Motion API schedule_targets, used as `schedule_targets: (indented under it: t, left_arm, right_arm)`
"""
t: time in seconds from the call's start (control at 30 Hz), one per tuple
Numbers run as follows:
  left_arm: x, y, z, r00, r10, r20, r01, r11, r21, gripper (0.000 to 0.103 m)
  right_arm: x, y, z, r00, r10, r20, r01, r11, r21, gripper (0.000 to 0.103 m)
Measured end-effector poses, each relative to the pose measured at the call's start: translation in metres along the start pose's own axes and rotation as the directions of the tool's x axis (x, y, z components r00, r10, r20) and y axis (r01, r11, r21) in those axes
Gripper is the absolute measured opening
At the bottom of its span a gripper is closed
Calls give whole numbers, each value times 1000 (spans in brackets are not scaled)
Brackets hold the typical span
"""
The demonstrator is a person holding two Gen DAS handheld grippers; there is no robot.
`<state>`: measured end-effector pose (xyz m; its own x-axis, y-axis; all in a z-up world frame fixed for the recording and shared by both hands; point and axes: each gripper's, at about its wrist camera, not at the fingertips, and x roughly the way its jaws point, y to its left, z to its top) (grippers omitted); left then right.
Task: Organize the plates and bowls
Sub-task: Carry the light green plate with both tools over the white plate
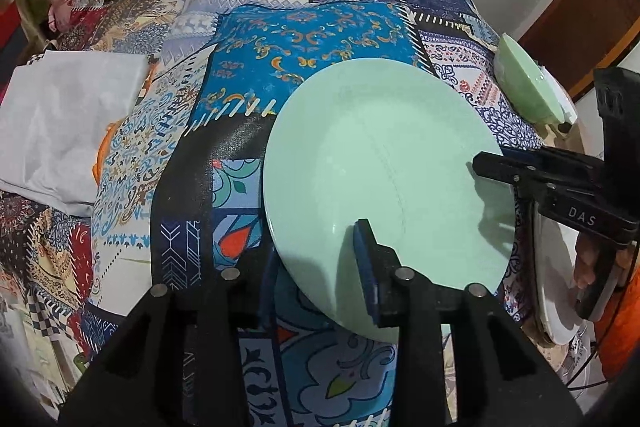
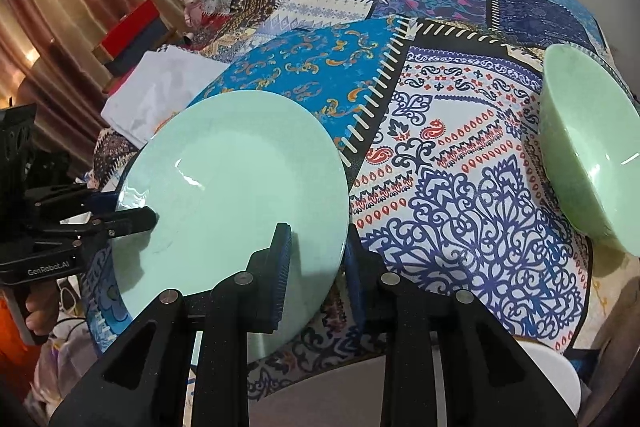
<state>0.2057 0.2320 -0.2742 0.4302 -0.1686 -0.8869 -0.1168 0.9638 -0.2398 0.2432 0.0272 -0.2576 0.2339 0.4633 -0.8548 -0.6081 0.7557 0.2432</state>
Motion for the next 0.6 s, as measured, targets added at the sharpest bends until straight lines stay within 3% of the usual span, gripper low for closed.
schedule_targets:
  t: [0.27, 0.6]
  left_arm:
    - [-9, -3, -2, 1000, -30, 3, 30, 999, -24, 35]
    - [-38, -31, -2, 998, -21, 55, 19, 999, 30, 35]
  right_arm:
    - [-17, -1, -4, 999, 10, 41, -11, 1000, 15, 23]
    - [-47, -6, -11, 996, 7, 92, -11, 999, 41, 23]
